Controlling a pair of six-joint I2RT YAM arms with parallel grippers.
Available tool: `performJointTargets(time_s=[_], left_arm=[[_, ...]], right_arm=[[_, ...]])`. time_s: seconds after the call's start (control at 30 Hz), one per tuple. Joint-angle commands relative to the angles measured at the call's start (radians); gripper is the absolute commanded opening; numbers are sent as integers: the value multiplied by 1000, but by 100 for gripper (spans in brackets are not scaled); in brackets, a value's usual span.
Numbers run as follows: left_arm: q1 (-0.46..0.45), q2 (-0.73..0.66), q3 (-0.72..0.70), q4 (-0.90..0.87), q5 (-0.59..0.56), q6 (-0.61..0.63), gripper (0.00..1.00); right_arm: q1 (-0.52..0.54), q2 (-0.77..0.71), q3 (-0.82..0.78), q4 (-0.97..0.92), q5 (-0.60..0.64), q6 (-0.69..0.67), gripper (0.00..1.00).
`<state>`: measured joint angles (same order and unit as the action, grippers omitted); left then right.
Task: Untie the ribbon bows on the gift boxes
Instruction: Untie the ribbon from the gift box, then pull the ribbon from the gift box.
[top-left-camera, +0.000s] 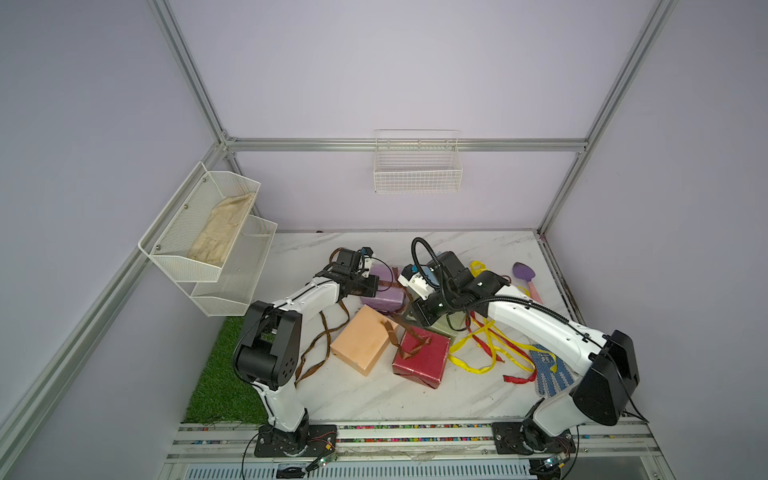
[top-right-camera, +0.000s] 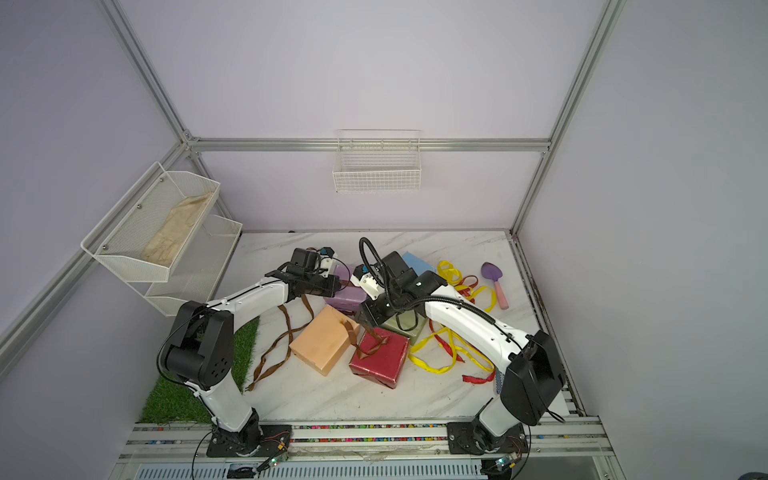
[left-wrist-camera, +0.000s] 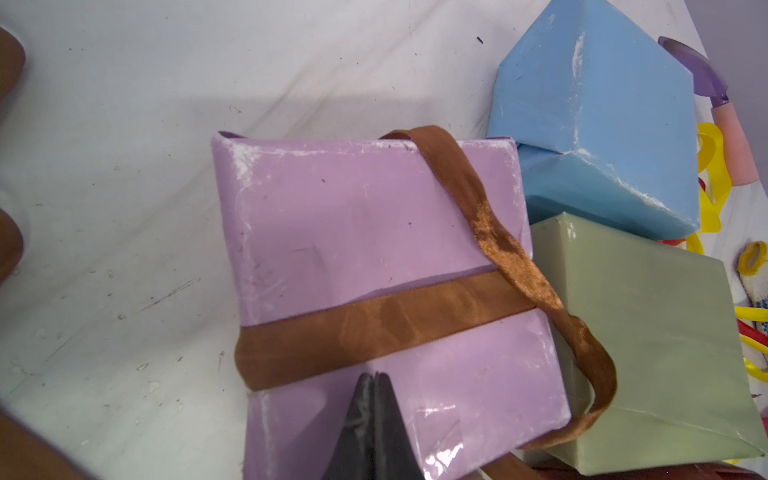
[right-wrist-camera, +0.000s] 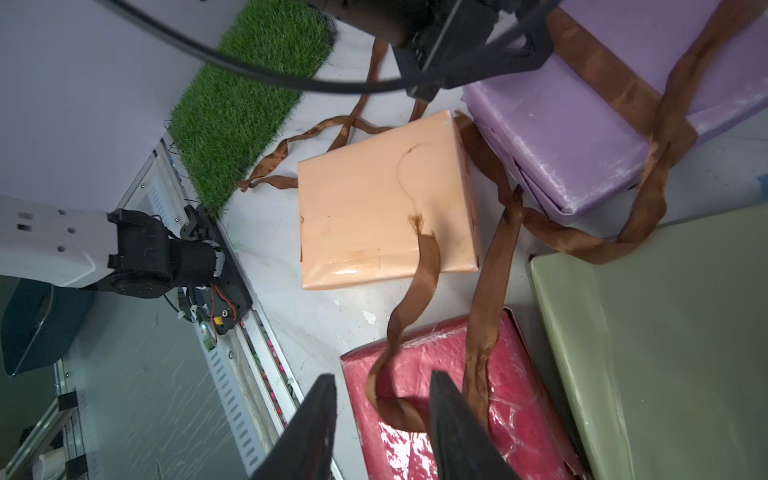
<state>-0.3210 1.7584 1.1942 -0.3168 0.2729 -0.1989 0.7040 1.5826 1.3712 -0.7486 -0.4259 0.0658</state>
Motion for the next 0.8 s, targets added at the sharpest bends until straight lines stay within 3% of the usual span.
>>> performJointTargets(time_s=[0.0, 0.27, 0.6, 0.77], left_arm=[[5, -83, 48, -45, 34, 1, 3], [5, -195, 37, -59, 40, 1, 4], [5, -296, -183, 48, -34, -54, 4], [5, -316, -224, 64, -40, -66, 4]], right_arm=[[-1, 35, 41, 11, 53, -36, 42], [-9, 195, 122, 148, 117, -184, 40], [-91, 452, 373, 197, 52, -288, 36], [-120, 566, 486, 190, 14, -346, 42]])
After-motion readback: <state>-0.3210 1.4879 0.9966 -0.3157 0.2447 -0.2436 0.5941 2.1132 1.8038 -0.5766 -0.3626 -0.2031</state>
